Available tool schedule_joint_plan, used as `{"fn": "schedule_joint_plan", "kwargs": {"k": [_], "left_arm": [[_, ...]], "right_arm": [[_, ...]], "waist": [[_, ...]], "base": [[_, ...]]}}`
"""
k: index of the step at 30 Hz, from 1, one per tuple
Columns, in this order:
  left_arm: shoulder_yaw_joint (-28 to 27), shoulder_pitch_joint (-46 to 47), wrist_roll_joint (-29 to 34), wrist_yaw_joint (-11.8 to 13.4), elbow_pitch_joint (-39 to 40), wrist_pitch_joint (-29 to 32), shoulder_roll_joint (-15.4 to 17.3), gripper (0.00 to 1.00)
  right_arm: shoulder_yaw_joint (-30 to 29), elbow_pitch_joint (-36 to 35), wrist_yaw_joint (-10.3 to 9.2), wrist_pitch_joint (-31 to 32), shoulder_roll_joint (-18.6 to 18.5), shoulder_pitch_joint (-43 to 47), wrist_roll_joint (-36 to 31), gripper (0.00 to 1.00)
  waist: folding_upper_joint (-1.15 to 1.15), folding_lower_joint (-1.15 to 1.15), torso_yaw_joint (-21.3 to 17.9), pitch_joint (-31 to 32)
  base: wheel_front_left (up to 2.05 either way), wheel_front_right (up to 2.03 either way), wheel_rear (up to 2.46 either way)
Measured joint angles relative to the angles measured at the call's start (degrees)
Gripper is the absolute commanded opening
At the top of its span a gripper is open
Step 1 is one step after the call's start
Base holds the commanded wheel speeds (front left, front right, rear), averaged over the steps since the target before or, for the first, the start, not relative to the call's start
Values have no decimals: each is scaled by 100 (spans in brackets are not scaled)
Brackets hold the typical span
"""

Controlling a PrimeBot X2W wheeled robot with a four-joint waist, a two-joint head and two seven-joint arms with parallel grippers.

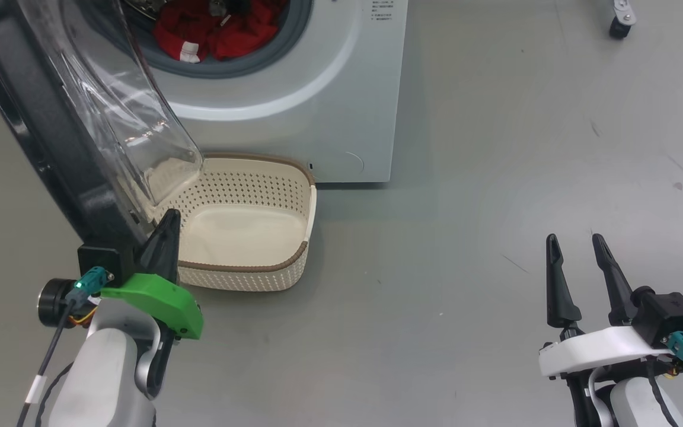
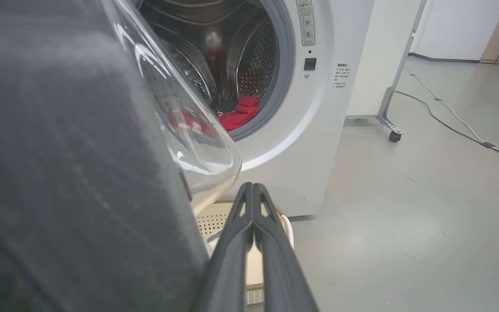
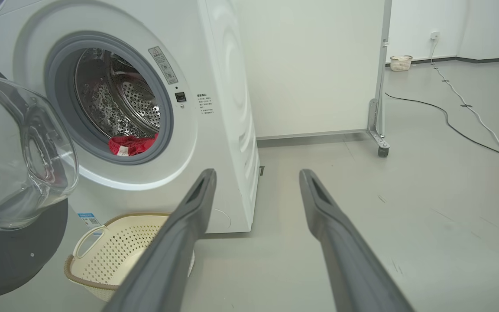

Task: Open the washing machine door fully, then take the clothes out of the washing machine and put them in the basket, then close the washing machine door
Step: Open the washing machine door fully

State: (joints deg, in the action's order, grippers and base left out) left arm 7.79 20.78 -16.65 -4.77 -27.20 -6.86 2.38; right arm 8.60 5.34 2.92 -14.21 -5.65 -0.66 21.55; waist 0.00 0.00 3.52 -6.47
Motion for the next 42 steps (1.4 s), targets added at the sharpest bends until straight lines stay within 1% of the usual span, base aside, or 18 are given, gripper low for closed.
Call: {"fn": "schedule_joint_plan", "kwargs": {"k": [4,7,18,20,31,35,42], "left_arm": [[-3,17,-49,0,-60,-76,-7,0],[-5,31,-51,0,-104,-104,-8,0],[-118,103,-201,36,-164,-242,-15,0],[-193,117,-254,45,-167,-281,-29,0],[-587,215,-541,135,-202,-442,-31,0],[-799,240,-639,200,-226,-490,41,0],[-1181,287,-804,255,-247,-565,219,0]], "right_arm": [[-1,13,8,0,2,4,-4,100],[-9,19,52,0,2,5,-21,100],[52,22,79,-7,-34,5,-118,100],[57,22,107,-8,-60,5,-142,100],[186,33,115,-24,-160,-7,-314,100],[229,42,152,-23,-176,-41,-358,100],[280,46,156,-12,-246,-175,-411,100]], "waist": [[0,0,162,15],[0,0,295,19],[0,0,761,-88],[0,0,830,-144],[0,0,1192,-460],[0,0,1333,-588],[0,0,1484,-813]], "base": [[0,0,0],[0,0,0],[0,0,0],[0,0,0],[0,0,0],[0,0,0],[0,0,0]]}}
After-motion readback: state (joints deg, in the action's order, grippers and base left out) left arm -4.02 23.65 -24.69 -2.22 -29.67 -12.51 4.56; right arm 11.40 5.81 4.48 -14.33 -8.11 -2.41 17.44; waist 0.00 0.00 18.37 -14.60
